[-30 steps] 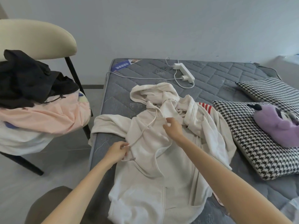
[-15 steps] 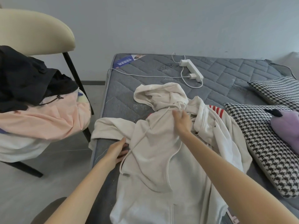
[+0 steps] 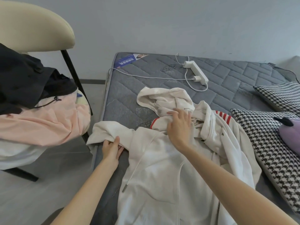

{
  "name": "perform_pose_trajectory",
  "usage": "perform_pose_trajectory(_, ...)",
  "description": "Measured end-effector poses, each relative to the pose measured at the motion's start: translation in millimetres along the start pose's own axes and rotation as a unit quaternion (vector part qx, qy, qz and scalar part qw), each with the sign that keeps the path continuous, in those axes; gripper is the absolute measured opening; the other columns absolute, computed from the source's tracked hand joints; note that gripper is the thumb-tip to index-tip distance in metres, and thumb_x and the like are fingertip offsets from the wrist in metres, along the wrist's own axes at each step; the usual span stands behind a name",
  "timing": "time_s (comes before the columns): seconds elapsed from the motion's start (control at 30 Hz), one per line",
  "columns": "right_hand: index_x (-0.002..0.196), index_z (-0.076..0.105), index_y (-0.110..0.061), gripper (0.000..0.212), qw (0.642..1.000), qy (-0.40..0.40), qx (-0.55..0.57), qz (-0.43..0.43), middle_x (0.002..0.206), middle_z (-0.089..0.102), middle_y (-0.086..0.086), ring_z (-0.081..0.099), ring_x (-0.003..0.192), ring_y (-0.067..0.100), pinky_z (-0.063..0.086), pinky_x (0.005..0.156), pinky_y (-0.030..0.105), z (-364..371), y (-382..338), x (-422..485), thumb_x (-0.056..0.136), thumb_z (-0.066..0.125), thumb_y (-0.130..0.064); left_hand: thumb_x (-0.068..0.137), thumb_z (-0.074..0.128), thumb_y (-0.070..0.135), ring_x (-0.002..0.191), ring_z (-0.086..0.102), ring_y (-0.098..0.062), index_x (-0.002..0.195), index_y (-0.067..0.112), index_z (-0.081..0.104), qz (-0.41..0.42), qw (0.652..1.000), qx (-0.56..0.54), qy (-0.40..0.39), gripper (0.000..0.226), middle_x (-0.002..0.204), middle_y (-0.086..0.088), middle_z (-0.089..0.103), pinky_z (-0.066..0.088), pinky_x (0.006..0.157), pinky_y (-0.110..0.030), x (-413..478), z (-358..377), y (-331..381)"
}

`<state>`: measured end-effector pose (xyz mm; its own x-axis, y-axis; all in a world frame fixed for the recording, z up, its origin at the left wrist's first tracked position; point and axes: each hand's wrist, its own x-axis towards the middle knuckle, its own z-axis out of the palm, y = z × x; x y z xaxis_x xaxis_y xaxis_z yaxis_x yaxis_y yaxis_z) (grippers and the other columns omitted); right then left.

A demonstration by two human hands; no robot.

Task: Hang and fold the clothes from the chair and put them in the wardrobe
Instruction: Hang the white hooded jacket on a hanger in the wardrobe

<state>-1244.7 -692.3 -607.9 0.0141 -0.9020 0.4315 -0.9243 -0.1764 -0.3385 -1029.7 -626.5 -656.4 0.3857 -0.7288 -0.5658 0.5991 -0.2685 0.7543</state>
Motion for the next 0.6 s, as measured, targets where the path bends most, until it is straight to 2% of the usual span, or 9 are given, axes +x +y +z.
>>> perform_pose_trajectory(0.07, 0.104, 0.071, -0.013, 0.036, 0.994, -0.065, 0.048, -0.08, 0.116, 0.064, 0.003, 0.047, 0.114, 0.024, 0.033, 0.102, 0.036, 10, -17, 7, 0.078, 0.048, -0.002, 0.099, 0.047, 0.006, 0.098, 0.061, -0.02, 0.117, 0.012, 0.05, 0.027, 0.999, -0.02, -0.014, 0.019, 0.106, -0.003, 0.062, 0.047, 0.092, -0.039, -5, -4, 10)
perform_pose_trajectory(0.1, 0.109, 0.07, -0.013, 0.036, 0.984, -0.13, 0.064, -0.103, 0.12, 0.063, 0.003, 0.049, 0.117, 0.026, 0.033, 0.099, 0.033, 16, -27, 10, 0.083, 0.048, -0.002, 0.1, 0.046, 0.007, 0.097, 0.062, -0.018, 0.118, 0.013, 0.05, 0.037, 0.999, -0.024, -0.02, 0.019, 0.106, -0.003, 0.063, 0.047, 0.092, -0.038, -7, -7, 16)
perform_pose_trajectory(0.2, 0.139, 0.049, -0.021, 0.043, 0.936, -0.318, -0.019, -0.152, 0.143, 0.047, -0.001, 0.038, 0.128, 0.026, 0.034, 0.102, 0.037, 39, -52, 11, 0.097, 0.042, -0.017, 0.1, 0.045, 0.009, 0.094, 0.063, -0.015, 0.112, 0.014, 0.05, 0.061, 0.997, -0.029, -0.032, 0.014, 0.104, -0.001, 0.064, 0.048, 0.091, -0.038, -12, -16, 32)
perform_pose_trajectory(0.27, 0.145, 0.036, -0.022, 0.046, 0.898, -0.406, -0.084, -0.149, 0.146, 0.041, 0.001, 0.032, 0.13, 0.031, 0.032, 0.103, 0.04, 50, -63, 10, 0.1, 0.039, -0.028, 0.1, 0.046, 0.01, 0.096, 0.063, -0.014, 0.111, 0.015, 0.049, 0.071, 0.996, -0.041, -0.045, 0.012, 0.106, 0.0, 0.064, 0.05, 0.089, -0.035, -14, -23, 42)
perform_pose_trajectory(0.3, 0.14, 0.041, -0.019, 0.042, 0.881, -0.441, -0.097, -0.137, 0.143, 0.044, 0.004, 0.034, 0.129, 0.032, 0.032, 0.101, 0.041, 55, -66, 9, 0.1, 0.037, -0.033, 0.1, 0.046, 0.011, 0.096, 0.064, -0.013, 0.111, 0.015, 0.05, 0.076, 0.995, -0.048, -0.051, 0.012, 0.107, 0.0, 0.064, 0.053, 0.086, -0.033, -14, -27, 46)
perform_pose_trajectory(0.37, 0.11, 0.055, -0.016, 0.032, 0.865, -0.481, -0.086, -0.114, 0.126, 0.057, 0.009, 0.048, 0.119, 0.031, 0.038, 0.088, 0.038, 61, -69, 6, 0.101, 0.035, -0.039, 0.1, 0.046, 0.011, 0.096, 0.064, -0.012, 0.115, 0.014, 0.05, 0.082, 0.993, -0.063, -0.058, 0.016, 0.108, -0.001, 0.065, 0.057, 0.08, -0.029, -13, -33, 56)
perform_pose_trajectory(0.43, 0.091, 0.051, -0.02, 0.026, 0.884, -0.453, -0.057, -0.103, 0.113, 0.062, 0.01, 0.057, 0.107, 0.031, 0.038, 0.073, 0.034, 59, -70, 9, 0.101, 0.035, -0.038, 0.1, 0.047, 0.01, 0.095, 0.065, -0.013, 0.118, 0.012, 0.05, 0.087, 0.992, -0.073, -0.058, 0.019, 0.11, -0.003, 0.065, 0.058, 0.076, -0.025, -11, -38, 64)
perform_pose_trajectory(0.53, 0.1, 0.051, -0.015, 0.021, 0.967, -0.249, -0.009, -0.06, 0.106, 0.063, 0.011, 0.06, 0.096, 0.033, 0.035, 0.065, 0.036, 38, -79, 30, 0.101, 0.035, -0.028, 0.1, 0.047, 0.011, 0.093, 0.067, -0.011, 0.111, 0.014, 0.053, 0.103, 0.989, -0.099, -0.047, 0.013, 0.112, -0.004, 0.065, 0.058, 0.07, -0.023, -6, -44, 76)
perform_pose_trajectory(0.6, 0.106, 0.051, -0.016, 0.019, 0.991, -0.124, 0.046, -0.037, 0.105, 0.06, 0.009, 0.058, 0.088, 0.033, 0.034, 0.063, 0.036, 20, -91, 48, 0.1, 0.034, -0.022, 0.1, 0.047, 0.012, 0.097, 0.067, -0.01, 0.117, 0.016, 0.053, 0.122, 0.986, -0.107, -0.043, 0.019, 0.116, -0.002, 0.064, 0.058, 0.076, -0.024, -5, -44, 82)
